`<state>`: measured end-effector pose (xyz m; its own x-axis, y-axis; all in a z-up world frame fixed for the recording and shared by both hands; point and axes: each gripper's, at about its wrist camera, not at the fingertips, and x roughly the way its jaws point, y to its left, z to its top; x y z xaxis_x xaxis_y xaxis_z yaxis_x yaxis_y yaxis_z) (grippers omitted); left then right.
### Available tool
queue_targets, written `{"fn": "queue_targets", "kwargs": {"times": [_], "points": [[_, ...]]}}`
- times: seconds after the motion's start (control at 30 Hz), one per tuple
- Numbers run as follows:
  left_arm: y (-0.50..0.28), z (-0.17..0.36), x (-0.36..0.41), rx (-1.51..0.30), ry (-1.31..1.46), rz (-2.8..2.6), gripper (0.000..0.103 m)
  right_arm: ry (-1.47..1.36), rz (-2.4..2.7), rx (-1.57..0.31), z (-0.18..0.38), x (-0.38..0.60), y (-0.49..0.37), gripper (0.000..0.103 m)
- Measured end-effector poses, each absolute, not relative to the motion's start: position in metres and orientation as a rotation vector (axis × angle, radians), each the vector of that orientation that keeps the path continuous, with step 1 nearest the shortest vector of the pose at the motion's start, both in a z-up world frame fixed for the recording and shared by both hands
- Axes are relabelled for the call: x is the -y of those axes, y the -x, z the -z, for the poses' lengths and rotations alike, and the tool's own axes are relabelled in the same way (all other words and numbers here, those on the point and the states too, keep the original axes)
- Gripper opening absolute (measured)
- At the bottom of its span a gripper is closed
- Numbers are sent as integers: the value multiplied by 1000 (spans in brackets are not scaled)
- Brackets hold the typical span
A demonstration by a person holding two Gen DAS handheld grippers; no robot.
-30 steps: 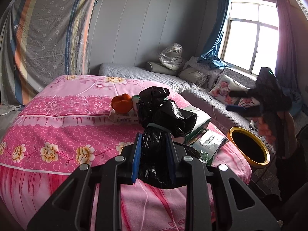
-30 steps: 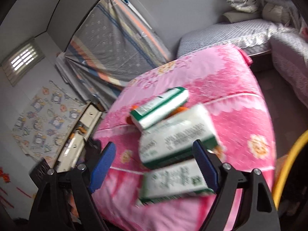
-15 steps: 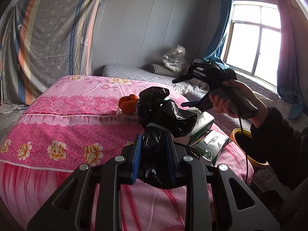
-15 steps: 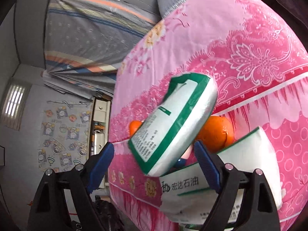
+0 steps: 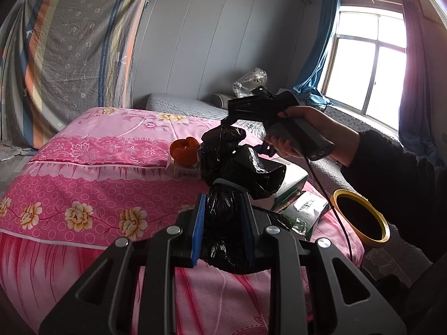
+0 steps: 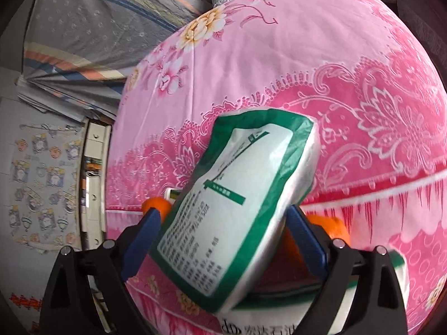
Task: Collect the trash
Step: 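Grasp the green-and-white plastic pack with the right tool and lift it, then carry the black bag and green-and-white pack over the yellow bin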
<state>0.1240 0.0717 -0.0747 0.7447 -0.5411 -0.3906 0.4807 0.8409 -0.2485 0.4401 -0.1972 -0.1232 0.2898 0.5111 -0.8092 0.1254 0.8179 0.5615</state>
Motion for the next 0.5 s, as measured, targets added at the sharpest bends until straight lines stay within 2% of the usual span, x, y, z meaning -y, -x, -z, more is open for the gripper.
{"fn": "queue_targets", "kwargs": {"times": [0.13, 0.17, 0.2, 0.23, 0.27, 0.33, 0.5], "points": [[-125, 76, -74, -472, 137, 555, 23, -437, -234, -1285, 126, 170, -451, 87], [-125, 76, -75, -472, 139, 553, 23, -399, -228, -1290, 127, 165, -451, 84], [-126, 76, -75, -472, 140, 552, 23, -360, -222, -1293, 128, 159, -451, 78], [-126, 76, -76, -470, 139, 547, 23, -326, -217, -1288, 127, 154, -450, 63], [-125, 75, -76, -467, 138, 541, 23, -307, -224, -1276, 125, 152, -449, 53], [-124, 73, -76, -462, 136, 534, 23, -300, -255, -1245, 119, 153, -446, 44], [-121, 64, -75, -446, 116, 511, 23, -377, -331, -1123, 80, 178, -429, 42]]}}
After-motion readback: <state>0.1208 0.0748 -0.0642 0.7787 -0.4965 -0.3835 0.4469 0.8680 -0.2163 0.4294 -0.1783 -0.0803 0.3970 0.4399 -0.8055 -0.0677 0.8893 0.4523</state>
